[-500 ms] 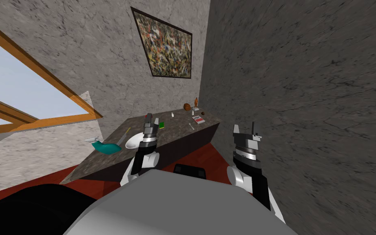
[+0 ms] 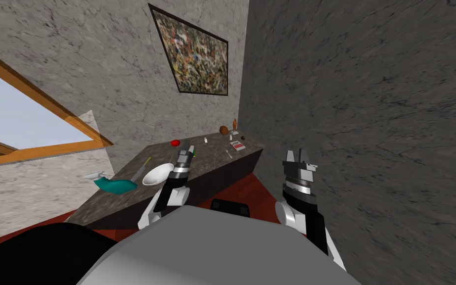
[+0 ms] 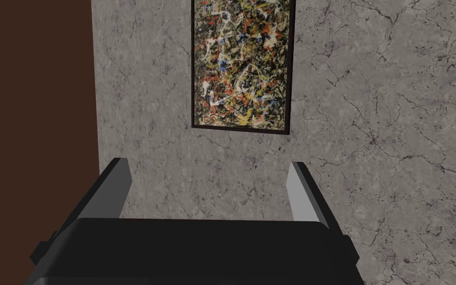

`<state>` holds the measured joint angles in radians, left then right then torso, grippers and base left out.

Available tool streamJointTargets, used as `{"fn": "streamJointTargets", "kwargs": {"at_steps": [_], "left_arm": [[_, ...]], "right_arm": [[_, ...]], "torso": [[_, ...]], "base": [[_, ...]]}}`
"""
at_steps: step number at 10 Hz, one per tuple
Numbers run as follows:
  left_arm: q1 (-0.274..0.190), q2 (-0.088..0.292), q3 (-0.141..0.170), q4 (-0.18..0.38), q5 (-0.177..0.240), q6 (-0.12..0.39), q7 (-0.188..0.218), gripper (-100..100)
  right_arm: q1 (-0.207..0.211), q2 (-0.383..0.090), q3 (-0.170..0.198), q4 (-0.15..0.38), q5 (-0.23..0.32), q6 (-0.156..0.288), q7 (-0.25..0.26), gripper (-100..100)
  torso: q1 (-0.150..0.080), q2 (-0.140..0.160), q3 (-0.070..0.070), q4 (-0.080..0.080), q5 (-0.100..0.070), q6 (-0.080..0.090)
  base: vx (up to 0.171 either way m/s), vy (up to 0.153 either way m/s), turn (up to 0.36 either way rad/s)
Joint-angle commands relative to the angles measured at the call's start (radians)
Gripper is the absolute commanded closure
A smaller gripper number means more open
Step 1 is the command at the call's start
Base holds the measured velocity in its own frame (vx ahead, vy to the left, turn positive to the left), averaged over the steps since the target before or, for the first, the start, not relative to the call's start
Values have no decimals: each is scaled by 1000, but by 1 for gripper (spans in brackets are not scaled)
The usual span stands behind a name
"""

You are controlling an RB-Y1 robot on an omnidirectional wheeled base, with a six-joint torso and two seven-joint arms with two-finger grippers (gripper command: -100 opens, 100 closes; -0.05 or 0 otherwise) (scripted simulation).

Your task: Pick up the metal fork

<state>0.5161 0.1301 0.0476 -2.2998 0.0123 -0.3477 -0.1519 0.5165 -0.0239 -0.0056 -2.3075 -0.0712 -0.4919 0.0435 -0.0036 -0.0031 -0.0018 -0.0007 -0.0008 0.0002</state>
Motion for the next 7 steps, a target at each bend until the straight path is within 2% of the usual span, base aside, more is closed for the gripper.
{"fn": "streamJointTargets", "kwargs": {"at_steps": [1,2,3,6,7], "left_arm": [[17,32,4,0,0,41,-3,-100],[27,49,5,-1,-1,69,-6,-100],[27,49,5,-1,-1,69,-6,-100],[60,97,11,-5,-4,157,-15,-100],[60,97,11,-5,-4,163,-15,-100]], "right_arm": [[0,0,0,0,0,0,0,0],[0,0,0,0,0,0,0,0],[0,0,0,0,0,0,0,0],[0,0,0,0,0,0,0,0],[0,0,0,0,0,0,0,0]], "torso": [[0,0,0,0,0,0],[0,0,0,0,0,0],[0,0,0,0,0,0],[1,0,0,0,0,0],[0,-1,-1,0,0,0]], "base": [[53,-62,-108],[51,-64,-119],[45,-38,-32],[60,-45,-110],[56,-51,-45]]}}
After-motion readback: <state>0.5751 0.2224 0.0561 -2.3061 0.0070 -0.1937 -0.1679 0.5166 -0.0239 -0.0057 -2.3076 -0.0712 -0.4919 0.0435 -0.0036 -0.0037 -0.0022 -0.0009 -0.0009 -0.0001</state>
